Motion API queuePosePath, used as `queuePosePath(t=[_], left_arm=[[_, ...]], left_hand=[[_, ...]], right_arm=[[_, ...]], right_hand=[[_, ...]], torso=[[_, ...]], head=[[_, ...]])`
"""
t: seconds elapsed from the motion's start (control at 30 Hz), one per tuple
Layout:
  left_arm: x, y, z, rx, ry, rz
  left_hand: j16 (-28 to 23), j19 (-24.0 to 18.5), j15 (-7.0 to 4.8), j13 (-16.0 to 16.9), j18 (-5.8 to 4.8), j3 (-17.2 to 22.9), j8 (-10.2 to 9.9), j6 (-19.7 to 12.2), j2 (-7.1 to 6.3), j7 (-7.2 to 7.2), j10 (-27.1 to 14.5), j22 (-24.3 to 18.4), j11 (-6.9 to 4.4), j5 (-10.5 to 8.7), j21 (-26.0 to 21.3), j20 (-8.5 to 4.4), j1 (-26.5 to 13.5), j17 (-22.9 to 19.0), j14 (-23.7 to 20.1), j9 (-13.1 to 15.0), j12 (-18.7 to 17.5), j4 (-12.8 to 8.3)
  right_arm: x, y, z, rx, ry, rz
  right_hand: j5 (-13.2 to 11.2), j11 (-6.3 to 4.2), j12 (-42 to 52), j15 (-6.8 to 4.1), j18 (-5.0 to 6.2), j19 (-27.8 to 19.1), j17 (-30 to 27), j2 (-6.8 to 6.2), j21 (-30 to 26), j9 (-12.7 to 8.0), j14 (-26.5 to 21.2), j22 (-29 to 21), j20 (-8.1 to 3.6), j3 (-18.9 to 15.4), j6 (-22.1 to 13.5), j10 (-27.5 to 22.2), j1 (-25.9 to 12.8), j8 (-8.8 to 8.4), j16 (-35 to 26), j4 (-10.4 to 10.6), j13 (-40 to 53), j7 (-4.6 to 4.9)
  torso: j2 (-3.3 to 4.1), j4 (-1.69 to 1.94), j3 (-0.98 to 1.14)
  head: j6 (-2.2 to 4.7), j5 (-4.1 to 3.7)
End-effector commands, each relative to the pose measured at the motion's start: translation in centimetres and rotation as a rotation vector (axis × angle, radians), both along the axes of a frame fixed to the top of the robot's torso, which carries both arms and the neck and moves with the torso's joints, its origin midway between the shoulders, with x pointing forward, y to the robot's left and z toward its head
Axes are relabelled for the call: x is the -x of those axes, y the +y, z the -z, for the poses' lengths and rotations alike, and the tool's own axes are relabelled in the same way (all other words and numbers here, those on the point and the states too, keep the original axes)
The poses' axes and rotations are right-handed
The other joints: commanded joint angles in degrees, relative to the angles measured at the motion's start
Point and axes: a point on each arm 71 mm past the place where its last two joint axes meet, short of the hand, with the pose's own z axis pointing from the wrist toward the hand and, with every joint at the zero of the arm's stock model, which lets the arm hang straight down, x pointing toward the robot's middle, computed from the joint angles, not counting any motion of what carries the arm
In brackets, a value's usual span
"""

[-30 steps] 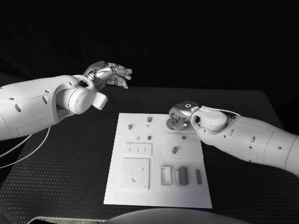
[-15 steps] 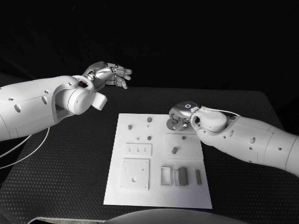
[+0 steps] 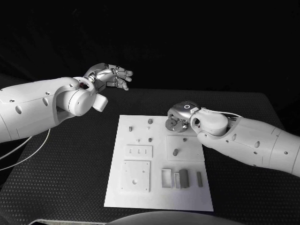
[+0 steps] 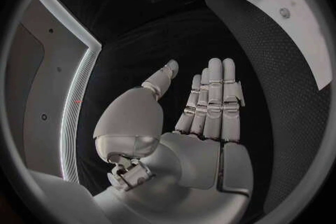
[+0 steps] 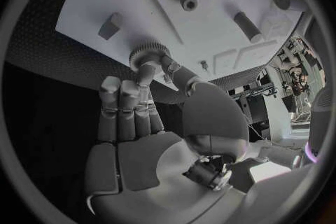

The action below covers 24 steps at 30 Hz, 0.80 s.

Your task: Assemble the parts on the task board

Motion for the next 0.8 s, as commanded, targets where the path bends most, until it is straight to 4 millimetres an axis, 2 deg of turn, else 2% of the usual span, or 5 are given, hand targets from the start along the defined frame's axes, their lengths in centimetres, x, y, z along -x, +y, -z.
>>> queuePosePath(t=[0.03, 0.3, 0.43, 0.57, 0.8], left_arm=[[0.0, -0.2, -0.1, 0.003, -0.009, 0.016], [0.0, -0.4, -0.1, 0.005, -0.009, 0.021], [0.0, -0.4, -0.1, 0.005, -0.009, 0.023], [0.1, -0.5, -0.1, 0.005, -0.008, 0.026], [0.0, -0.6, -0.1, 0.006, -0.008, 0.028]], left_hand=[[0.33, -0.03, -0.07, 0.09, 0.77, -0.28, -0.39, -0.18, -0.44, 0.50, -0.27, 0.08, 0.03, -0.36, -0.20, -0.51, 0.02, 0.09, -0.28, -0.09, -0.31, -0.04], [0.33, -0.03, -0.06, 0.10, 0.74, -0.28, -0.39, -0.19, -0.45, 0.50, -0.28, 0.08, 0.03, -0.36, -0.22, -0.53, 0.03, 0.09, -0.28, -0.09, -0.32, -0.04], [0.33, -0.02, -0.06, 0.09, 0.71, -0.30, -0.41, -0.23, -0.49, 0.52, -0.30, 0.08, 0.04, -0.37, -0.24, -0.56, 0.03, 0.08, -0.28, -0.11, -0.34, -0.04], [0.33, -0.01, -0.05, 0.09, 0.68, -0.33, -0.45, -0.30, -0.55, 0.54, -0.35, 0.08, 0.05, -0.37, -0.26, -0.58, 0.01, 0.08, -0.29, -0.13, -0.38, -0.04], [0.33, 0.01, -0.05, 0.09, 0.63, -0.35, -0.47, -0.34, -0.59, 0.57, -0.38, 0.09, 0.06, -0.37, -0.29, -0.62, -0.01, 0.08, -0.29, -0.15, -0.40, -0.03]], right_arm=[[0.2, 0.6, -0.7, 0.015, -0.052, -0.012], [1.6, 3.6, -1.6, -0.006, -0.087, -0.073], [2.3, 5.6, -2.0, -0.020, -0.111, -0.110], [2.4, 7.1, -2.1, -0.026, -0.120, -0.127], [2.2, 8.6, -1.3, -0.021, -0.118, -0.128]], right_hand=[[0.39, -0.26, -0.36, -0.54, 2.58, 0.33, -0.10, 0.07, 0.19, 0.76, -0.01, 0.65, -0.17, 0.22, 1.33, 0.22, -0.13, 0.07, 0.02, 0.00, -0.08, 1.15], [0.39, -0.25, -0.55, -0.55, 2.58, 0.47, -0.25, -0.31, 0.16, 0.70, 0.12, 0.57, -0.22, 0.28, 1.32, 0.41, -0.50, -0.04, -0.09, 0.28, -0.28, 1.16], [0.39, -0.26, -0.57, -0.55, 2.58, 0.52, -0.29, -0.33, 0.16, 0.69, 0.18, 0.55, -0.25, 0.33, 1.34, 0.48, -0.53, -0.06, -0.11, 0.36, -0.32, 1.16], [0.39, -0.27, -0.60, -0.56, 2.58, 0.56, -0.32, -0.37, 0.17, 0.68, 0.23, 0.54, -0.26, 0.36, 1.36, 0.54, -0.58, -0.07, -0.12, 0.42, -0.36, 1.15], [0.39, -0.28, -0.66, -0.58, 2.58, 0.65, -0.38, -0.41, 0.17, 0.66, 0.33, 0.51, -0.31, 0.45, 1.35, 0.64, -0.59, -0.12, -0.15, 0.50, -0.44, 1.14]], torso=[[0.02, -0.01, -0.04], [0.03, 0.02, 0.02], [0.07, 0.01, -0.03], [0.06, 0.09, -0.06], [0.15, 0.25, -0.11]], head=[[0.14, 0.13], [0.44, 0.25], [0.60, 0.12], [0.65, 0.14], [0.74, 0.32]])
